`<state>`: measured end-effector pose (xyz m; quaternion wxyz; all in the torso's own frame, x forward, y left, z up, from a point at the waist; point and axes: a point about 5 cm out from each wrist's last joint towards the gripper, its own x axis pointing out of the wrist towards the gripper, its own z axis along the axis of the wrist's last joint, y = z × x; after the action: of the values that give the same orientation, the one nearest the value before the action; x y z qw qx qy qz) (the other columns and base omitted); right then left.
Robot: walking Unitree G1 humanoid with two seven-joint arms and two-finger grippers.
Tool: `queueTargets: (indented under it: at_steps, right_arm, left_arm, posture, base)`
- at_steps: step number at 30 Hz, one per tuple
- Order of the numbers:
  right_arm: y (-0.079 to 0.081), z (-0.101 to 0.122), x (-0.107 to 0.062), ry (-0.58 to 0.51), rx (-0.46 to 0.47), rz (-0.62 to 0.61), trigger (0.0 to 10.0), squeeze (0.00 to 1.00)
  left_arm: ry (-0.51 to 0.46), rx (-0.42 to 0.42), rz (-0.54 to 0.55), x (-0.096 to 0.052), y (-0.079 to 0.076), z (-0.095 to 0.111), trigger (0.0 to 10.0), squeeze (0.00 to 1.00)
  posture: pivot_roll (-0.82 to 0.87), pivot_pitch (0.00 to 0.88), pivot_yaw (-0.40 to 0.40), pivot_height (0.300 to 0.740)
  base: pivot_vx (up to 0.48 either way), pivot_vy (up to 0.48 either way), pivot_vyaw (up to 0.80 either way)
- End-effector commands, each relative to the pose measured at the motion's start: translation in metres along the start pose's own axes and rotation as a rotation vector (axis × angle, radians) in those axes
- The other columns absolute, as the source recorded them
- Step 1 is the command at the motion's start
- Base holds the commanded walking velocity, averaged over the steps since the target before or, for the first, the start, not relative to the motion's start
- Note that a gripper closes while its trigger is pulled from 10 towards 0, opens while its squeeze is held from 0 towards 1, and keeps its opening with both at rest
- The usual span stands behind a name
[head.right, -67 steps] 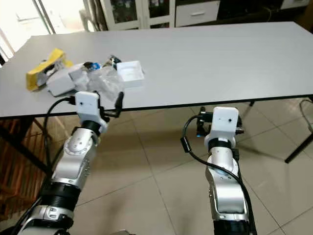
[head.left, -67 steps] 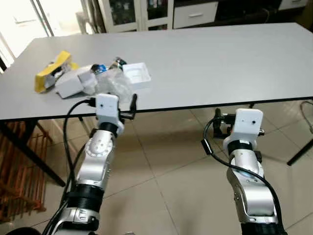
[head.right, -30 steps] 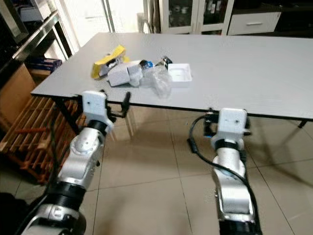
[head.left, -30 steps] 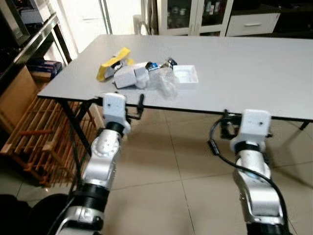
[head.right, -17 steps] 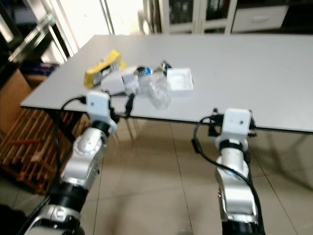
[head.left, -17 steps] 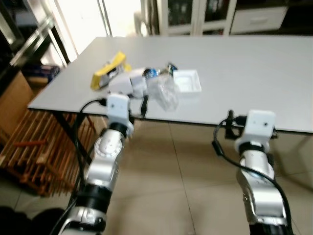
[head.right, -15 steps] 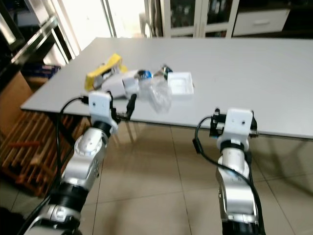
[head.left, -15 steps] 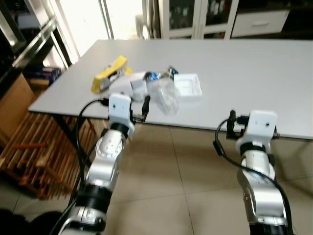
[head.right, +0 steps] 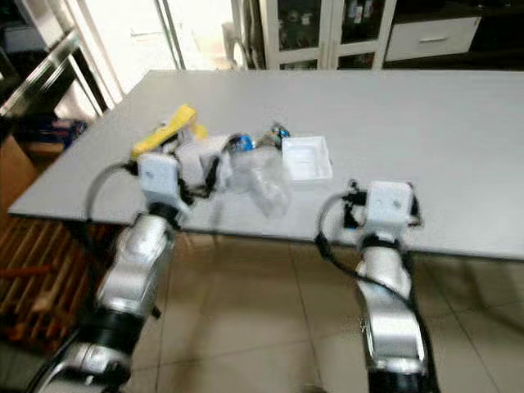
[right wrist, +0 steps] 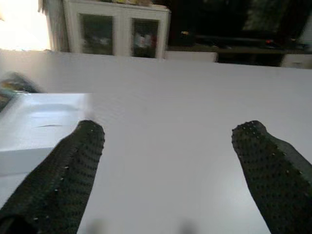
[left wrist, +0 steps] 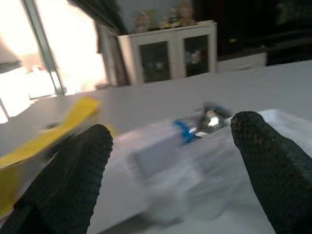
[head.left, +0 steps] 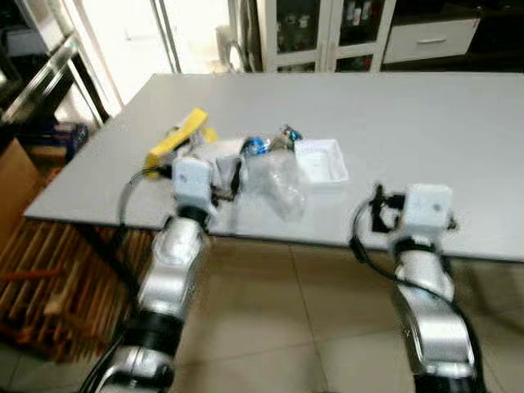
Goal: Picking trash to rubbish bin
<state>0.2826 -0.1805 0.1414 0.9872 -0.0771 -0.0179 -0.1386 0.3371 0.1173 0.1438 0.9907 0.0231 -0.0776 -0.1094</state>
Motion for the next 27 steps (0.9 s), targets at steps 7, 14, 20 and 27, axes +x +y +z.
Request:
queueTargets:
  at_steps: [7, 14, 20, 27]
  right_arm:
    - [0.0043, 0.0052, 0.0005, -0.016, 0.009, 0.003, 10.0, 0.0]
    - [0.003, 0.0033, 0.0014, 0.0, 0.016, -0.008, 10.0, 0.0]
    - [0.0036, 0.0026, 0.0028, 0.01, 0.021, -0.004, 10.0, 0.0]
    - [0.0034, 0.0018, 0.0047, 0.015, 0.022, 0.0, 10.0, 0.0]
  left_arm:
    - [0.003, 0.019, 0.03, -0.0007, 0.0116, 0.002, 10.0, 0.0]
    - [0.006, 0.02, 0.032, -0.0004, 0.0116, 0.0019, 10.0, 0.0]
    - [0.007, 0.022, 0.037, -0.0006, 0.0124, 0.002, 10.0, 0.0]
    - [0.022, 0.035, 0.021, -0.0019, 0.0156, 0.0012, 10.0, 0.0]
  posture:
    - [-0.07, 0.055, 0.052, 0.74]
    - [-0.07, 0.053, 0.052, 0.74]
    - [-0.07, 0.052, 0.05, 0.74]
    - [-0.06, 0.053, 0.049, 0.74]
  base:
    - [0.47, 0.0, 0.0]
    - [0.366, 0.0, 0.0]
    - [0.285, 0.0, 0.0]
    - [0.0, 0.0, 0.0]
